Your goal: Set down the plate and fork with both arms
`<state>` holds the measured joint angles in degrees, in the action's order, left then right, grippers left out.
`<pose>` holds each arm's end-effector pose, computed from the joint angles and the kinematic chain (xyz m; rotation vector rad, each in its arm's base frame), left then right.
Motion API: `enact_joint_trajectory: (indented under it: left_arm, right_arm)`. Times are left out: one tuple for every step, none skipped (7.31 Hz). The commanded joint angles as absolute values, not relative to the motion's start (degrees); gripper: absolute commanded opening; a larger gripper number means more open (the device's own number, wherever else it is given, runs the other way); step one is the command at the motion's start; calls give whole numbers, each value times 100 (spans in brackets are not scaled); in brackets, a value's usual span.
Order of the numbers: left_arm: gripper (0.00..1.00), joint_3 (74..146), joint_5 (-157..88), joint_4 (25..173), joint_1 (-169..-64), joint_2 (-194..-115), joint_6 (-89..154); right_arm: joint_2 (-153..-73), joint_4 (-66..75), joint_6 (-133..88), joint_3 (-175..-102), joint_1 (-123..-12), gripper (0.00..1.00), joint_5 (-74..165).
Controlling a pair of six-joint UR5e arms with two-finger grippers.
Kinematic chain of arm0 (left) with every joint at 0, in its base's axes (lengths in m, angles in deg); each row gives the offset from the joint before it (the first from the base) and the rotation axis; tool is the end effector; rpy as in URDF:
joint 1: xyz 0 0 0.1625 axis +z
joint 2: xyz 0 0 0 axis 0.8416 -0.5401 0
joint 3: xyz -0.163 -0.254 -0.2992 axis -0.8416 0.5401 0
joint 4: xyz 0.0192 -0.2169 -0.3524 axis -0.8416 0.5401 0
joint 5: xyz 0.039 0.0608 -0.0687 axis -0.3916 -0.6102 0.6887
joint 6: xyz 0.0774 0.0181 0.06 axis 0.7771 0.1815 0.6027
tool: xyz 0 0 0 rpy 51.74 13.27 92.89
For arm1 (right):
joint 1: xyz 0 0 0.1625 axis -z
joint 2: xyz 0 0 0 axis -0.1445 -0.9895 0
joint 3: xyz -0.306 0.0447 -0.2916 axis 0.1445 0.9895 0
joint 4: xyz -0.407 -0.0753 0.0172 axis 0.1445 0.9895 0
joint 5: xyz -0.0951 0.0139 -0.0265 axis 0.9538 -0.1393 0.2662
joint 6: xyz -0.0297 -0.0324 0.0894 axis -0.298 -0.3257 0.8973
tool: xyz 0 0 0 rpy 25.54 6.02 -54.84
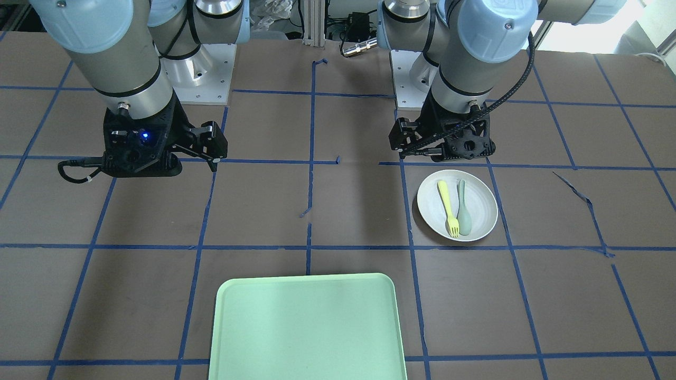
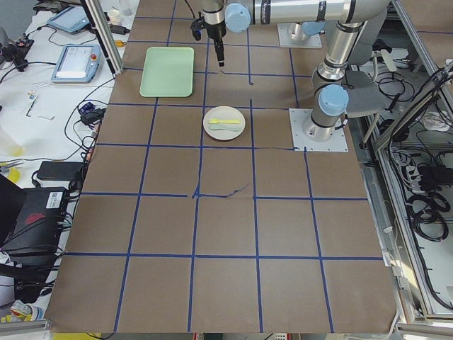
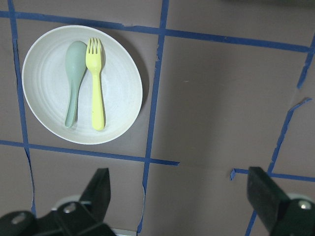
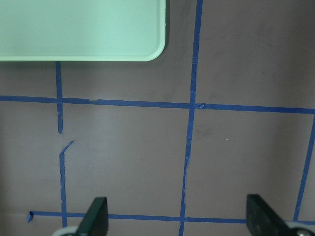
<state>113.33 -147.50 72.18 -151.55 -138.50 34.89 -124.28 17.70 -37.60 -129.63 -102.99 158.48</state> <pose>-0.1678 -0.4910 0.4210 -0.2116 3.0874 0.1969 0.1782 -0.5400 0.4581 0.0853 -3.1380 -0.0847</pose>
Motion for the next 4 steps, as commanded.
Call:
enact_joint_trajectory:
  left_arm:
    - [100,11315,-14746,7217,-15144,-13871,3484]
    - [100,11315,-14728,7217,-15144,-13871,3475]
    - [100,11324,-14728,7217,-15144,-13880,3467]
    - [100,11298,-14728,7217,-15135,-13871,3466]
  right_arm:
    - [-12426,1821,-3724,-12985,-10306,100,15804]
    - [-12418,1830,-3732,-12994,-10306,100,15839]
    - [-12426,1830,-3732,-12994,-10306,100,15840]
    - [-12426,1839,-3724,-12994,-10306,100,15805]
